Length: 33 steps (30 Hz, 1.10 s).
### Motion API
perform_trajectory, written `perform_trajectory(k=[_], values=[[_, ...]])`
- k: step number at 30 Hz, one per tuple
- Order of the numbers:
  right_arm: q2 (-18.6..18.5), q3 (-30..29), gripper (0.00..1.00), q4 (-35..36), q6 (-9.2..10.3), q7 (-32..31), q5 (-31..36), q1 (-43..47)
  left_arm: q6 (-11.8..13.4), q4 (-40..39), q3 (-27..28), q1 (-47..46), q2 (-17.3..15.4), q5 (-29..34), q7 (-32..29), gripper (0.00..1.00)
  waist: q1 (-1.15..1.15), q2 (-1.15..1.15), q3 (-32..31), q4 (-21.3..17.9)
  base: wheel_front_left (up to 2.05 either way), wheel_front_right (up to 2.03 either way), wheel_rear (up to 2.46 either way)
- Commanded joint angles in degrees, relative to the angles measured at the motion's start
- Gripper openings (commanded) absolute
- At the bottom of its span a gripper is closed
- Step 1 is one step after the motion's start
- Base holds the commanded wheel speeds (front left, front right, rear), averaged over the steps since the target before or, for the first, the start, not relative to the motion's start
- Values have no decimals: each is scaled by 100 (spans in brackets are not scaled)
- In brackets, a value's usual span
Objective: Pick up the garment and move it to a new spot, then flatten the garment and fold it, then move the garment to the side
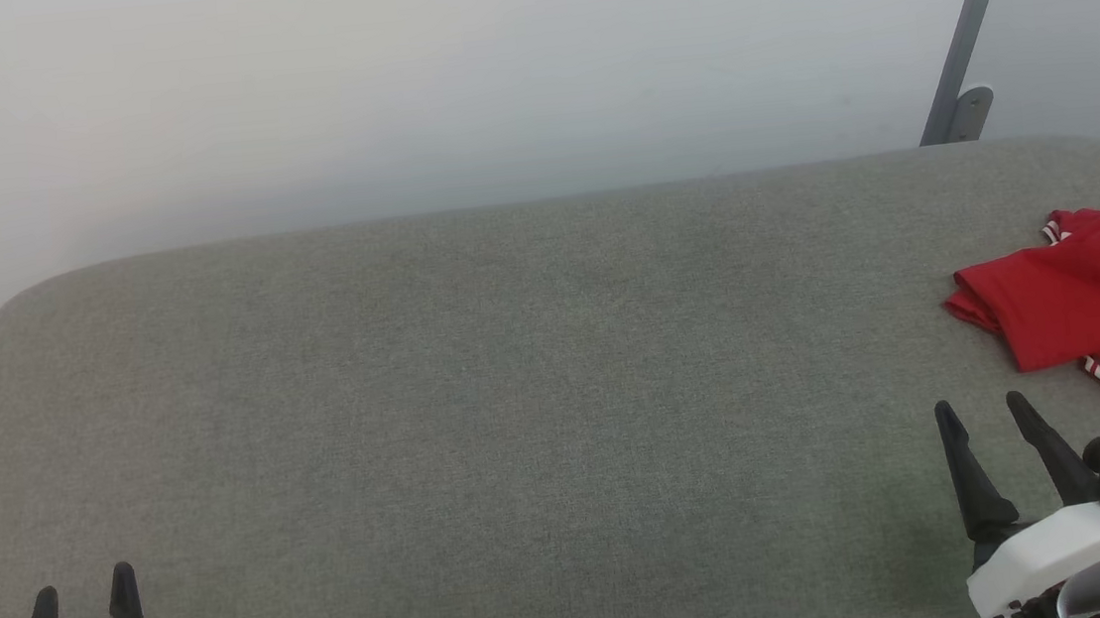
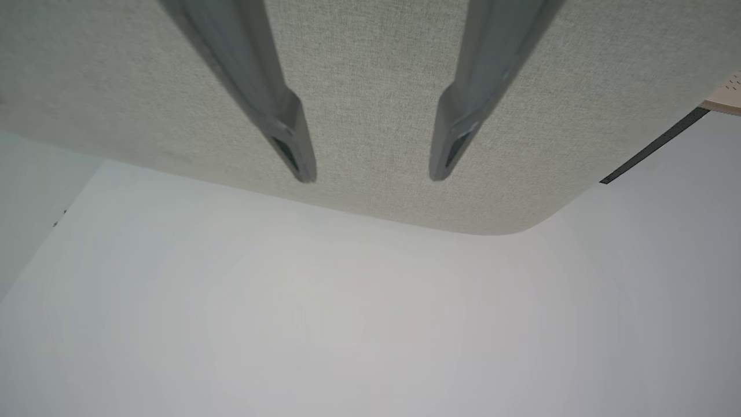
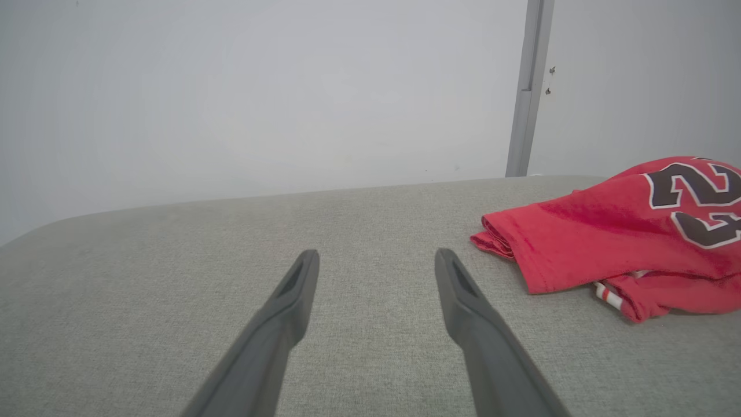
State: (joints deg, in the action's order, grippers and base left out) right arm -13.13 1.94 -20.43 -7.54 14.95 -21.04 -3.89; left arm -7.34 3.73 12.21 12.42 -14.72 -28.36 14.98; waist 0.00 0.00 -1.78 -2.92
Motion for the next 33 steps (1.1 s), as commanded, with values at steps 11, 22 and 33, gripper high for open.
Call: perform_trajectory(k=[11,22,33], values=[[135,-53,0,-134,0,-161,-374,95,0,211,-59,-71,235,-364,-127,0,0,0,1,9,0,0,0],[256,-159,0,-8,1,-430,-1306,49,-2,318,-128,-325,362,-1194,-406,0,0,0,17,32,0,0,0],[374,-263,0,102,2,-691,-2211,2,-4,423,-197,-571,487,-2003,-675,0,0,0,35,58,0,0,0]])
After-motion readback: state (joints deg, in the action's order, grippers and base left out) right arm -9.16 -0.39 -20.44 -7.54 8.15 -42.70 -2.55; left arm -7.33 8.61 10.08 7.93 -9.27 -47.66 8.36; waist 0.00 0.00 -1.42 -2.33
